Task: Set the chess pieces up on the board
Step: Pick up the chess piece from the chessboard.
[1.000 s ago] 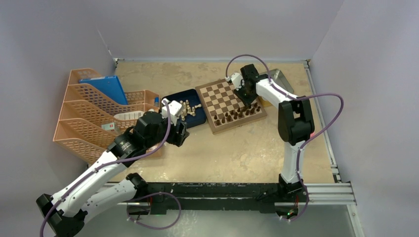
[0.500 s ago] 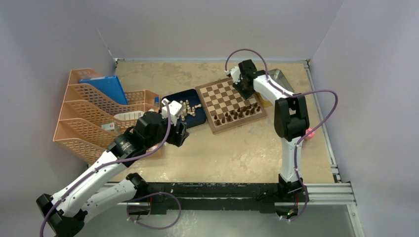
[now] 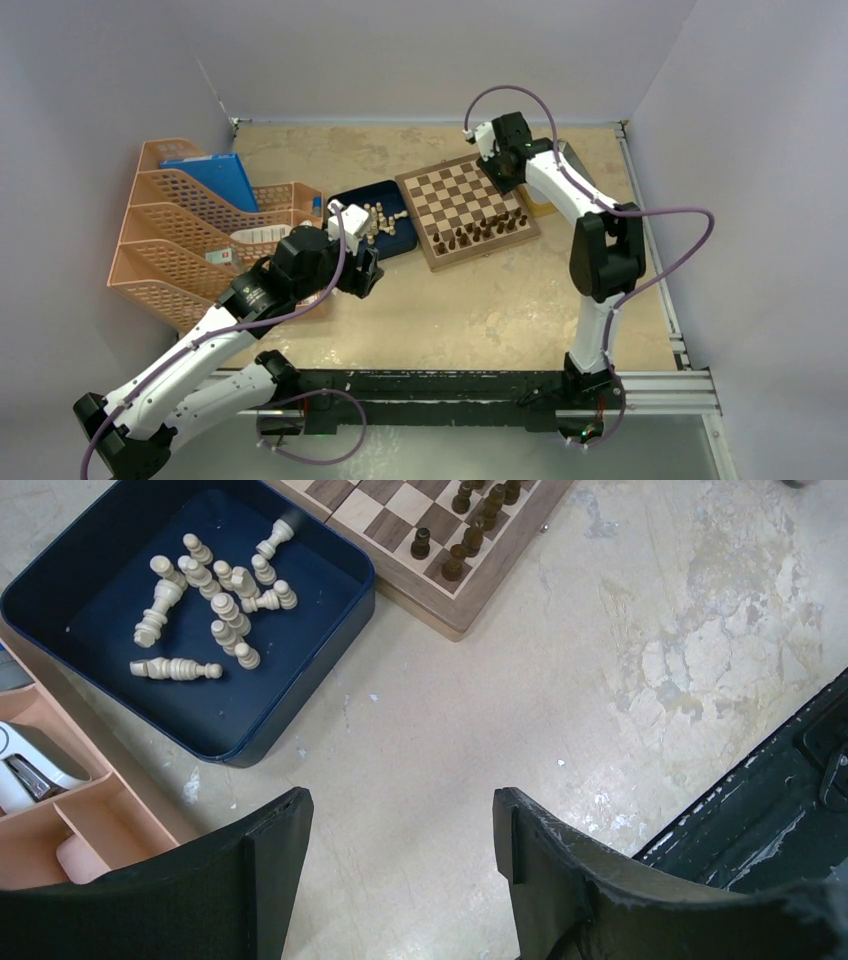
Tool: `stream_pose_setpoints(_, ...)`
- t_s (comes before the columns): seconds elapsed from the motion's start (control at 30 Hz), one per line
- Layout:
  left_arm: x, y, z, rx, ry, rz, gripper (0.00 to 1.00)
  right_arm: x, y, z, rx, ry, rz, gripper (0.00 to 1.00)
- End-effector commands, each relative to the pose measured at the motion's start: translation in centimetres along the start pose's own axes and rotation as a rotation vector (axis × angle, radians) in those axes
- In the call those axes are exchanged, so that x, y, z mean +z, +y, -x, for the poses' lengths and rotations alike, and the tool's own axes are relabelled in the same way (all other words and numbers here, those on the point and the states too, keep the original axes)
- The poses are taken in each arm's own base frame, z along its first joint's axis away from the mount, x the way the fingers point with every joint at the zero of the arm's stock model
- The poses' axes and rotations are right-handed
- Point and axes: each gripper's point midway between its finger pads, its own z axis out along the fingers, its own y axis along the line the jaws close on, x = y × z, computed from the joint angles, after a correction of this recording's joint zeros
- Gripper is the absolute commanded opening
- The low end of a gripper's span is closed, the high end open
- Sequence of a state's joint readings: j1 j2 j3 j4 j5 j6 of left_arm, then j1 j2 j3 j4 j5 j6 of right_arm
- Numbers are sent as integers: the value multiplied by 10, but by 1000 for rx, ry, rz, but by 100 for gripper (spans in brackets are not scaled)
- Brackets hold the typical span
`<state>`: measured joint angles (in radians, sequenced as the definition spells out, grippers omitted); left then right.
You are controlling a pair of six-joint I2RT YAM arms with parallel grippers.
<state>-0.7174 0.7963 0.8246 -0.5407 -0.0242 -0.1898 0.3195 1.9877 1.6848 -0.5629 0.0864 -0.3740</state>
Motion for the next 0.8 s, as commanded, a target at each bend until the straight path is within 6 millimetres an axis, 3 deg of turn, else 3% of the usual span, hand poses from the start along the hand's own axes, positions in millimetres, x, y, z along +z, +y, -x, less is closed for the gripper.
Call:
stream_pose_setpoints(0.0, -4, -4, 16, 6, -62, -25, 66, -11, 7, -21, -14, 34, -4, 31)
stream_pose_setpoints(0.1, -5, -6, 17, 5, -67, -37, 66, -11, 10, -32, -36, 56, -23, 31)
stream_pose_setpoints(0.4, -5, -8, 16, 2, -61, -48, 66, -18, 33, -24, -110, 17, 13, 38)
stream_pose_setpoints(0.77, -2, -7, 13, 6, -50, -42, 66, -16, 41, -32, -132, 49, 8, 38)
